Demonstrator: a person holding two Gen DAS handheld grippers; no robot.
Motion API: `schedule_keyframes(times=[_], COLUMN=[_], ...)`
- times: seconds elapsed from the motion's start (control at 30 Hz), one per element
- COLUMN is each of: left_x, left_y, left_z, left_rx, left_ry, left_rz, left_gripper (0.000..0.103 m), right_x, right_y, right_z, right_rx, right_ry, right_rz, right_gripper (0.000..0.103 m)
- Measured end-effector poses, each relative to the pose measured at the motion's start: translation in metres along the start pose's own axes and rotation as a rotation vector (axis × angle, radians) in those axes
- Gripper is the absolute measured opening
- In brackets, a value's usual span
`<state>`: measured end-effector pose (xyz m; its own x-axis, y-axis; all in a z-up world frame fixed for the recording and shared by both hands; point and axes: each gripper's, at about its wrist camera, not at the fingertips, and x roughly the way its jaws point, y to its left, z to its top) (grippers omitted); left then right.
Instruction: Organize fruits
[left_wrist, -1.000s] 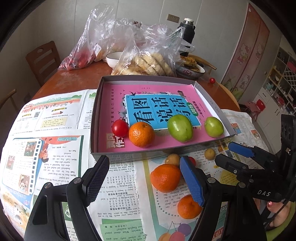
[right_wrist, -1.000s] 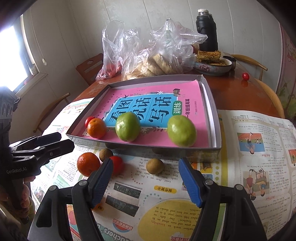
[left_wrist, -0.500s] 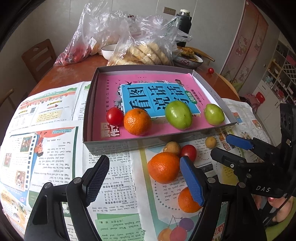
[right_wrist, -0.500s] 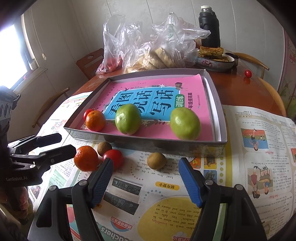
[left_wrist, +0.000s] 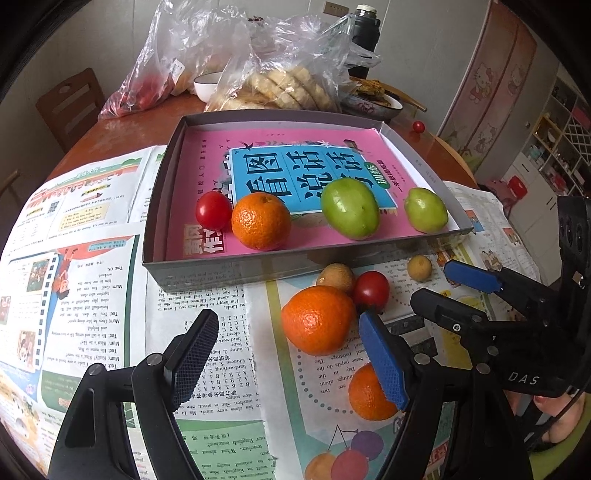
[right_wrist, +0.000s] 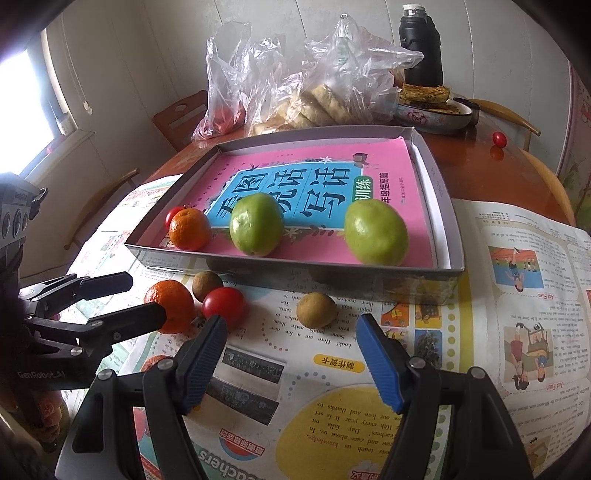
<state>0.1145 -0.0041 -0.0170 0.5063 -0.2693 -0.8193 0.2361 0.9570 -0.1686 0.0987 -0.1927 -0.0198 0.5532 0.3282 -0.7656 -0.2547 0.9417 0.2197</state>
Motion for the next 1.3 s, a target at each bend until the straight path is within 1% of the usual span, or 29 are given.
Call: schedule_keyframes(times=[0.13,0.4,0.6,0.73,0.9,1.03,1.3], left_x=[0.002,0.005,0.005,0.001,-0.005,-0.007,0.002], left_y=[-0.001,-0.006,-0.002,0.006,0.021,0.025,0.007], left_z=[0.0,0.0,0.0,0.001,0.002,0.002,0.001], left_rx=[-0.009,0.009,-0.004,-0.008,-0.028,-0.032,0.014], left_ry=[0.003,0.005,0.008,0.0,-0.014,-0.014,0.009], left_rz=[-0.019,-0.026,-0.032,-0.02,-0.015,-0.014,-0.047], left_gripper=[0.08,0.08,0.08,0.08,0.08,0.08,0.08], right_x=[0.001,0.004,0.006,0.004,-0.001,0.0,0.009], right_y=[-0.001,-0.003,-0.002,-0.005,-0.013,-0.018,-0.01], right_z=[0.0,-0.001,0.0,0.001,0.002,0.0,0.001], right_rx=[0.001,-0.004,-0.015,-0.011,0.001,0.01,-0.03], right_ry=[0.003,0.005,0.006,0.003,-0.006,-0.003,0.007], right_rz=[-0.002,-0.005,-0.001,0.004,-0.013,-0.02,-0.017], right_gripper=[0.072,0.072,0.072,0.072,0.072,0.072,0.059])
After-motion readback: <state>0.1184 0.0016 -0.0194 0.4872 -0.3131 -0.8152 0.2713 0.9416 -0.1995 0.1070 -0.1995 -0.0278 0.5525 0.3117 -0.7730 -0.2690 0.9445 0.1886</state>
